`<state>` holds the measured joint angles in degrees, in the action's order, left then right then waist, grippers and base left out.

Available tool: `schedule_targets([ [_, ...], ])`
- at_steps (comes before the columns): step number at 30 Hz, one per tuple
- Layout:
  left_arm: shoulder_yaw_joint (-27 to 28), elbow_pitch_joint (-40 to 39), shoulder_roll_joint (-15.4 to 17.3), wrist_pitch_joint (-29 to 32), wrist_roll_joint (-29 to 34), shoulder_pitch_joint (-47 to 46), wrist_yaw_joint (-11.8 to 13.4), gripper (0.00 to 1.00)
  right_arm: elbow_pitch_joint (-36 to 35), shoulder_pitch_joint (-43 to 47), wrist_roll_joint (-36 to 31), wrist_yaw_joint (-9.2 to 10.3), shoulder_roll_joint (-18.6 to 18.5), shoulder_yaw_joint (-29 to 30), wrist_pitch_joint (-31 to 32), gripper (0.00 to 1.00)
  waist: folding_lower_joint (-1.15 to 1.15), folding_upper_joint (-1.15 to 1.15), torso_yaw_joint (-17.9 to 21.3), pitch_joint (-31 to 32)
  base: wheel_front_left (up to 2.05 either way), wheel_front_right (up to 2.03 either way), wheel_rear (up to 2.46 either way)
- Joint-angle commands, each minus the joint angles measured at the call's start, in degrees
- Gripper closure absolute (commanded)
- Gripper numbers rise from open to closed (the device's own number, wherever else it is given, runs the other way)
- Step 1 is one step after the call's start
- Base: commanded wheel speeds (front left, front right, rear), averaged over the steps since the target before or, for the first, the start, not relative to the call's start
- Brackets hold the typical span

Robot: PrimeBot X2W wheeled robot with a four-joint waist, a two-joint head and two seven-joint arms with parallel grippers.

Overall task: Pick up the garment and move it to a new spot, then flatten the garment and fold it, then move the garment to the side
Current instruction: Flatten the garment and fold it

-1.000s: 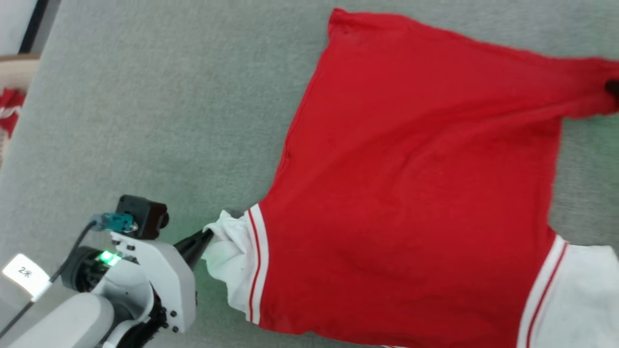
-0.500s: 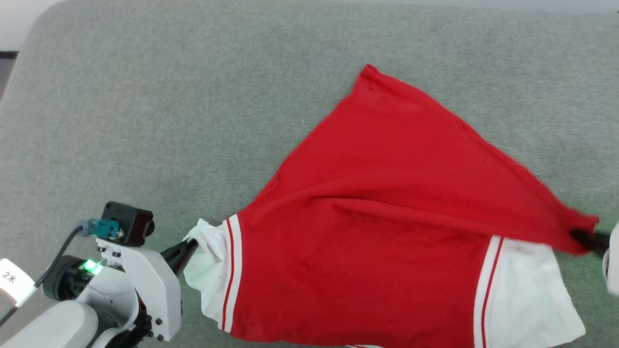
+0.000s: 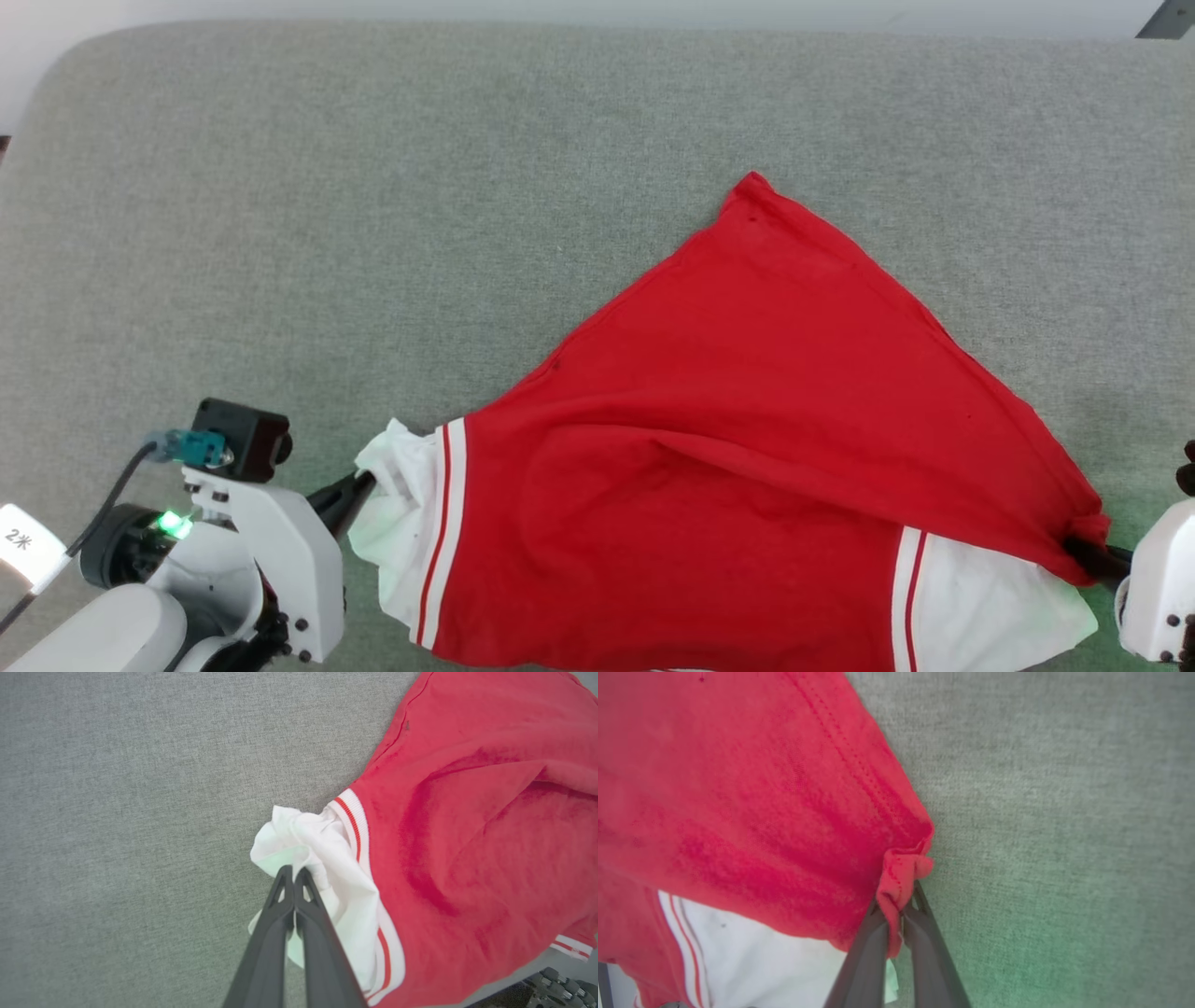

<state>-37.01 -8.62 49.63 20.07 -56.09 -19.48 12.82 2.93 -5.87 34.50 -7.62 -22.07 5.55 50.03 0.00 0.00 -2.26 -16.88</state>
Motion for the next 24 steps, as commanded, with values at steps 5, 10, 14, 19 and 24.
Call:
schedule_targets([
  [5, -0.08, 1.00, -0.38, -0.56, -0.47, 0.55, -0.56, 1.00, 4.10, -0.91, -0.31, 0.26, 0.51, -1.25, -0.48, 0.00, 0.00, 0.00, -0.11, 0.65, 0.00, 0.00, 0.00],
  [10, -0.33, 1.25, -0.72, -0.93, -0.70, 0.90, -0.75, 1.00, -1.70, -1.68, 0.07, 0.19, -0.94, 0.65, -1.00, 0.00, 0.00, 0.00, -0.50, 1.10, 0.00, 0.00, 0.00],
  [14, -0.56, 1.05, -0.98, -1.03, -0.64, 0.94, -0.78, 1.00, -6.43, -2.20, -0.37, 0.18, -0.92, 1.82, -1.21, 0.00, 0.00, 0.00, -1.03, 1.21, 0.00, 0.00, 0.00],
  [19, -1.00, 0.57, -1.76, -1.06, 0.06, 0.00, -0.95, 1.00, -14.66, -6.14, -2.06, 0.18, -1.86, 1.13, -3.07, 0.00, 0.00, 0.00, -2.44, 0.53, 0.00, 0.00, 0.00],
  [24, -1.75, 0.52, -3.05, -0.97, 0.76, -1.30, -1.32, 1.00, -15.39, -13.84, -4.05, 0.18, -3.32, -4.79, -7.10, 0.00, 0.00, 0.00, -4.50, -0.94, 0.00, 0.00, 0.00],
])
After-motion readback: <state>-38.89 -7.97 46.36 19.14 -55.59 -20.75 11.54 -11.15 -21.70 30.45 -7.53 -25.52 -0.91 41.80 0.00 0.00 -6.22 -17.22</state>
